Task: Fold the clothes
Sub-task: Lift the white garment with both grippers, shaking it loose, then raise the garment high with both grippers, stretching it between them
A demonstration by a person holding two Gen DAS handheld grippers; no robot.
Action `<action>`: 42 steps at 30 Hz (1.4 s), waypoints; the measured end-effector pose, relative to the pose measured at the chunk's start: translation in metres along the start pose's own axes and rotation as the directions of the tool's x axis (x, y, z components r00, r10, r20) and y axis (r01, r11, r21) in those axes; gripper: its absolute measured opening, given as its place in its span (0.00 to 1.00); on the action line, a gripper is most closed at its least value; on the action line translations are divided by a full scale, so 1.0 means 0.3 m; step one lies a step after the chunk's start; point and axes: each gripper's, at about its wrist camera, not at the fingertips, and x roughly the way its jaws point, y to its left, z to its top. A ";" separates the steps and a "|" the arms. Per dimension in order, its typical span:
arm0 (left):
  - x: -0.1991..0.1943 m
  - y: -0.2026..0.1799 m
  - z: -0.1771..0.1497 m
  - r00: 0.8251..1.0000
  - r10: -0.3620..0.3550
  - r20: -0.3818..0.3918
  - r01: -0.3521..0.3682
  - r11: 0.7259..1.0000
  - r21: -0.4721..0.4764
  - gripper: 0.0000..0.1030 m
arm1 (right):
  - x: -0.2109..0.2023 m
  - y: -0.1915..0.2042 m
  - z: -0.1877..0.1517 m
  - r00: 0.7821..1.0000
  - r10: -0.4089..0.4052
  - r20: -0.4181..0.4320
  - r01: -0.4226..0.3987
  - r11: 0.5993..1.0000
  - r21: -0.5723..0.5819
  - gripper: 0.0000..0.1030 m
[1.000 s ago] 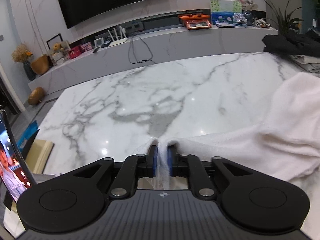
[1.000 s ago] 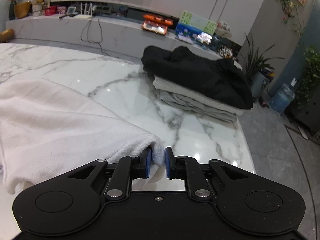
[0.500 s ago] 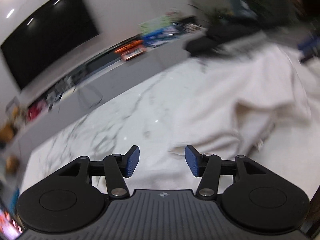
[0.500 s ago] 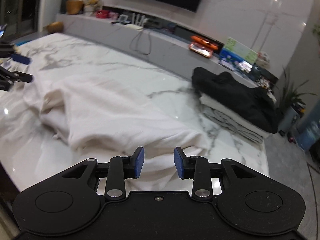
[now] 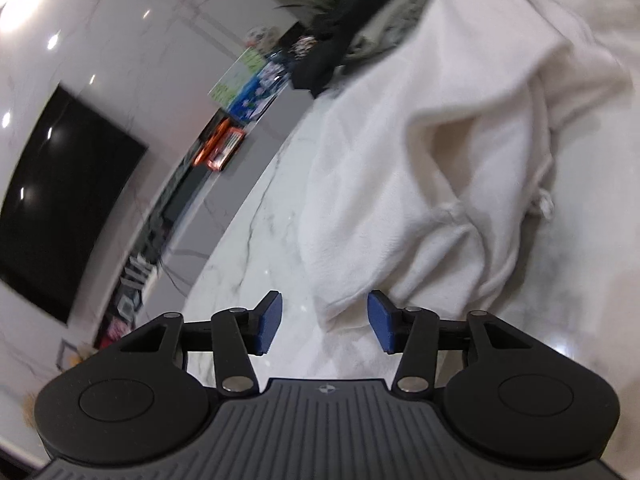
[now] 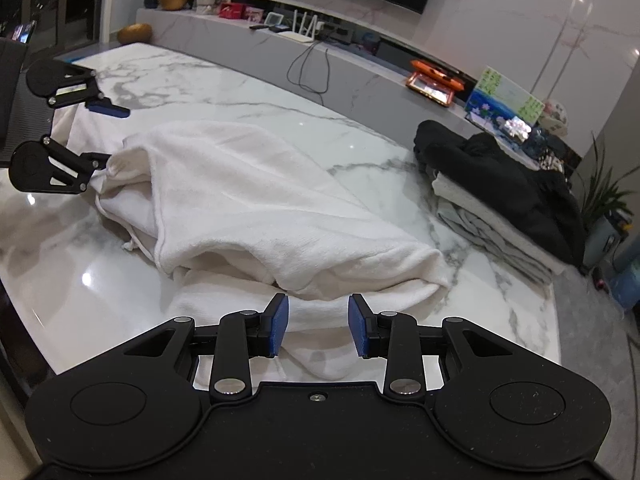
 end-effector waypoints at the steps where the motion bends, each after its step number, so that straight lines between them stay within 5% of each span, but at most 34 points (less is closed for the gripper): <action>1: -0.002 -0.011 -0.002 1.000 0.004 0.011 -0.004 1.000 0.016 0.44 | 0.001 0.007 -0.001 1.000 0.000 -0.001 0.000 1.000 -0.028 0.31; 10: 0.044 -0.065 -0.021 0.998 0.019 0.054 -0.023 0.997 0.075 0.38 | -0.002 0.140 0.010 0.997 -0.048 0.065 0.069 0.927 -0.370 0.31; 15: 0.061 -0.052 -0.007 0.998 -0.010 0.061 0.006 0.998 0.057 0.18 | 0.025 0.209 0.015 0.995 -0.060 0.079 0.091 0.872 -0.481 0.31; 19: 0.053 -0.014 0.010 0.998 -0.012 0.060 0.010 1.000 0.018 0.09 | 0.064 0.186 0.043 0.995 -0.069 0.067 0.091 0.902 -0.422 0.26; 22: 0.022 0.041 0.031 0.997 -0.014 0.074 0.018 0.999 -0.049 0.07 | 0.054 0.132 0.083 0.996 -0.056 0.072 0.075 0.948 -0.309 0.05; 28: -0.039 0.200 0.062 0.998 -0.019 0.061 0.033 0.970 -0.239 0.05 | -0.009 0.033 0.171 0.986 -0.113 0.122 0.130 0.982 -0.138 0.02; 34: -0.157 0.397 0.139 0.995 0.051 0.087 -0.016 0.929 -0.369 0.04 | -0.129 -0.022 0.290 0.940 -0.260 0.220 0.277 0.960 -0.051 0.02; 42: -0.390 0.642 0.279 0.959 0.254 0.124 -0.170 0.869 -0.464 0.04 | -0.414 -0.048 0.494 0.821 -0.404 0.403 0.427 0.903 0.035 0.02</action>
